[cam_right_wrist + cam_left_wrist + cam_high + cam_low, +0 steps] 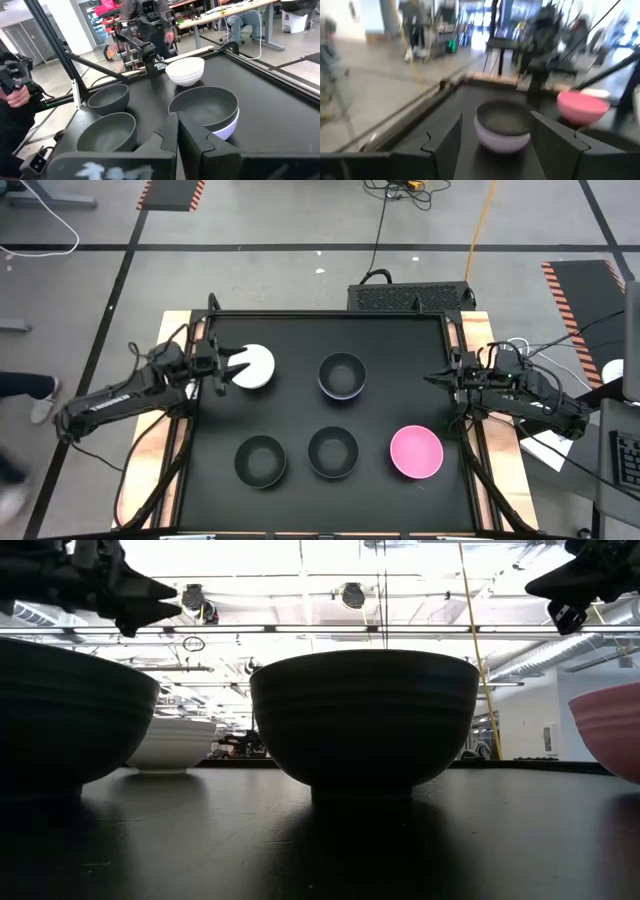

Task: Nest bowls inside each other
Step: Stack the white bowl on top of the black bowl

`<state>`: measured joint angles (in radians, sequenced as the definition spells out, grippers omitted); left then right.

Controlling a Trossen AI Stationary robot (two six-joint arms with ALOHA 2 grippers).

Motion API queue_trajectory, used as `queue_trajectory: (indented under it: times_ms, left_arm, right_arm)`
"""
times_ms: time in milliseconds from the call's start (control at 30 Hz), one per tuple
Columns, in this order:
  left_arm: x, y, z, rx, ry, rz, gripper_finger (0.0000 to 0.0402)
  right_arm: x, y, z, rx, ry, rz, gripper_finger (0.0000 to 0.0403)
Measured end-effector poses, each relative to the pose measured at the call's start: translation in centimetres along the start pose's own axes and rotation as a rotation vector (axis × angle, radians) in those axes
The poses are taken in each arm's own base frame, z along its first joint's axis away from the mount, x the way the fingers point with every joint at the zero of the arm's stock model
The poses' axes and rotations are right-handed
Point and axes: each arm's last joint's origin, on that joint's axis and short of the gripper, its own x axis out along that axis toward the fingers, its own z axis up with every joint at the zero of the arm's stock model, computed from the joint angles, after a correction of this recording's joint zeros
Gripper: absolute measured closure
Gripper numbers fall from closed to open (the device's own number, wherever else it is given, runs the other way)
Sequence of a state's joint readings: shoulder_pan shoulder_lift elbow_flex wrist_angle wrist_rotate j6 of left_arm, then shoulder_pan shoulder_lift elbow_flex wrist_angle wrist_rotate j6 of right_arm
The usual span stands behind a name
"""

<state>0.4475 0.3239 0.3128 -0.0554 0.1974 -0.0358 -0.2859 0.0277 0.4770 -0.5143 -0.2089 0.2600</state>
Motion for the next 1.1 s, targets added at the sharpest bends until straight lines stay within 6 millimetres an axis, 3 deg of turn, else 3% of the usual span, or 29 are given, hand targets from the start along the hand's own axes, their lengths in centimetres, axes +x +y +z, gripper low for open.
queue_trajectory:
  times_ms: [133,367,767,967,1100]
  left_arm:
    - [1.0,0.7,0.7,0.008,0.092,0.073,0.0171]
    - [2.9,2.1,-0.2,0.002,0.210,0.155,0.0171]
    - [3.3,1.7,0.5,0.048,0.131,0.060,0.0172]
    - [3.2,3.0,0.6,-0.106,0.309,0.301,0.0172]
    - [3.6,4.0,1.6,-0.159,0.450,0.372,0.0172]
  right_arm:
    - [0.0,0.0,0.0,-0.001,0.002,0.000,0.0403]
    - [0.0,0.0,-0.1,-0.001,0.006,0.002,0.0403]
    - [0.0,0.1,-0.1,-0.001,0.013,0.027,0.0403]
    - [0.0,0.1,-0.1,-0.004,0.013,0.027,0.0403]
    - [0.0,0.1,-0.1,-0.005,0.013,0.027,0.0403]
